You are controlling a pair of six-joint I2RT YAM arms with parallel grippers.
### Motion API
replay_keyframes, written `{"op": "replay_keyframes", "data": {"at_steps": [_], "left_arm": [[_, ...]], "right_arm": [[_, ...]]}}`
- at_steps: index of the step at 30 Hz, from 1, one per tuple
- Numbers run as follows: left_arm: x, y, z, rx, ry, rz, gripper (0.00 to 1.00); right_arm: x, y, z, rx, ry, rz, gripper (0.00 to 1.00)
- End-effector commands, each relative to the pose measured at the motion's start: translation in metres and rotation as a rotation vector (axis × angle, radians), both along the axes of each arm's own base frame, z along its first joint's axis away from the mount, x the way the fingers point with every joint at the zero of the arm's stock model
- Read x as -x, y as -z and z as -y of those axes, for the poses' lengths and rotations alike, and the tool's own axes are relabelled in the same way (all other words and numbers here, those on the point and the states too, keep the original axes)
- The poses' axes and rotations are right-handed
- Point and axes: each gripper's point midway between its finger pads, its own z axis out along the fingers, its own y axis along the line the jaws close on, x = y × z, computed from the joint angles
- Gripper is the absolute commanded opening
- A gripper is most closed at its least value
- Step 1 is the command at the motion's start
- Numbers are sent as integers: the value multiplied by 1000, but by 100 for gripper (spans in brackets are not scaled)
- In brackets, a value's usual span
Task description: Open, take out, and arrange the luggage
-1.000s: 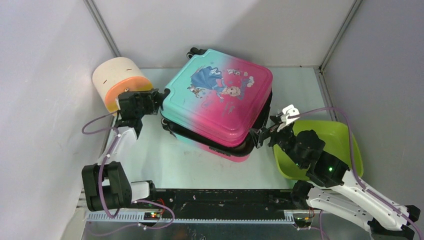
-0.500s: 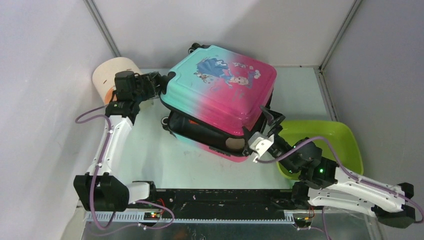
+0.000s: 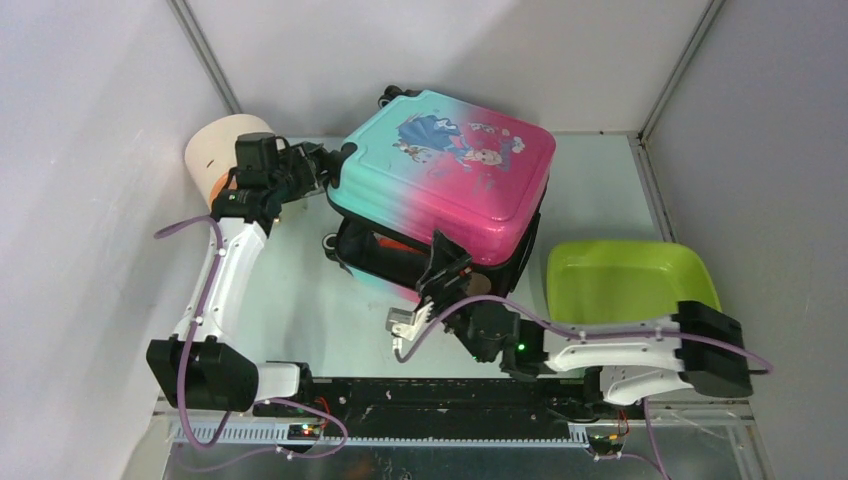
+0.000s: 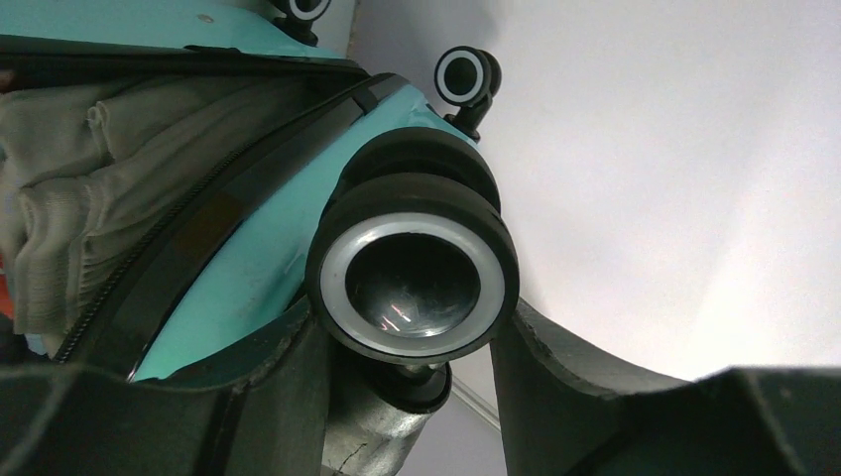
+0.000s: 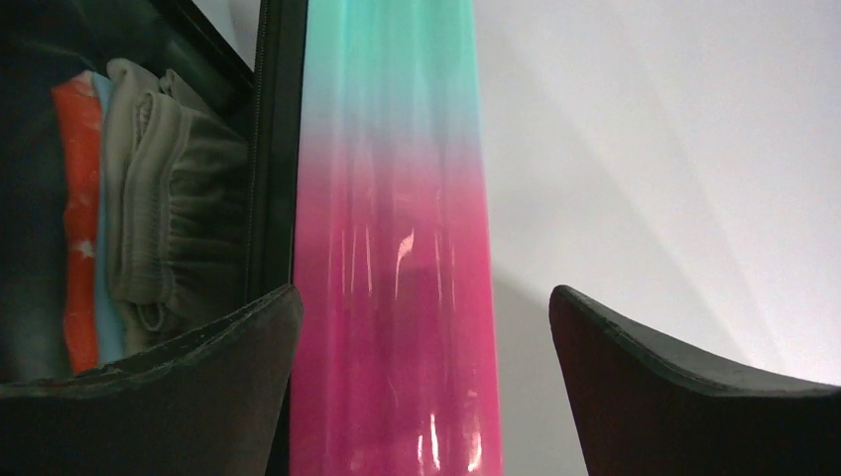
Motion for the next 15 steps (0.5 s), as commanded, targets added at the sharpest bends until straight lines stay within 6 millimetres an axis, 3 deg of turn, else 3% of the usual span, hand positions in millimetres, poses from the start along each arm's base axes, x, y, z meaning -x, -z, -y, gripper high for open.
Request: {"op": "replay_keyframes", "data": {"at_steps": [1, 5, 8, 10, 15], "left_arm": [[2, -48, 18, 58, 63, 122, 0], [2, -44, 20, 70, 71, 106, 0], [1, -47, 22, 80, 80, 106, 0], [1, -53, 22, 84, 77, 117, 0], [1, -64, 21, 101, 63, 130, 0]], "right_arm": [[-15, -35, 12, -78, 170, 177, 96], [-14, -29, 1, -51, 181, 209, 96], [-8, -8, -15, -4, 144, 189, 96], [-14, 6, -18, 29, 160, 188, 96], [-35, 12, -6, 14, 264, 230, 98]]}}
